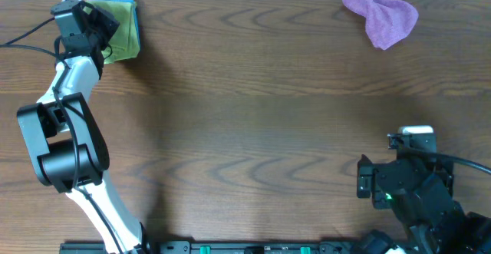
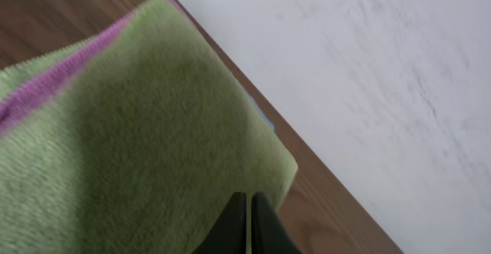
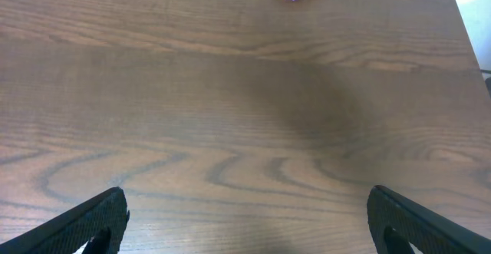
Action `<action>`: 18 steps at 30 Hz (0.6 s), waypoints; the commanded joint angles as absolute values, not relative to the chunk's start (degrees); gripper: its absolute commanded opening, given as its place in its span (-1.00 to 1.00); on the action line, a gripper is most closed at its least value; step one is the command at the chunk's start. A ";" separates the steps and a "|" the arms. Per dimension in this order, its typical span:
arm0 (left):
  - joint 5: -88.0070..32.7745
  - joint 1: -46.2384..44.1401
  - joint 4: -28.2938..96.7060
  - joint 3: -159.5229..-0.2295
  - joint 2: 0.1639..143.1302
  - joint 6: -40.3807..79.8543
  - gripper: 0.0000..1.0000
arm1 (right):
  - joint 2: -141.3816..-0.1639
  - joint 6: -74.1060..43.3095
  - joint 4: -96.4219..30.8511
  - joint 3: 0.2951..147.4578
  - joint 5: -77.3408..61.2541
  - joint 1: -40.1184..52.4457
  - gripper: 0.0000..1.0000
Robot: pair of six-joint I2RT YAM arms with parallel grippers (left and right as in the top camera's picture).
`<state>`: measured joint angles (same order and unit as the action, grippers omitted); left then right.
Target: Fold the cloth
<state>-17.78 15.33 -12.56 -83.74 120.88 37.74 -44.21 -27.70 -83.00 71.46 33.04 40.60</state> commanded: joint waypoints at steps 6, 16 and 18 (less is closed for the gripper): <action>-14.00 15.84 -14.02 -84.51 121.75 37.30 -0.89 | -44.27 -28.27 -82.94 71.46 34.02 40.32 0.98; -14.83 16.51 -15.59 -84.51 125.80 41.08 -0.89 | -44.27 -28.25 -82.94 71.46 32.73 40.32 0.99; -15.16 16.71 -17.72 -84.51 127.17 42.28 -0.89 | -44.27 -28.25 -82.94 71.46 32.73 40.32 0.99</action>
<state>-15.46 15.94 -16.47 -83.74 124.64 39.77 -44.21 -27.70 -83.02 71.44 32.75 40.60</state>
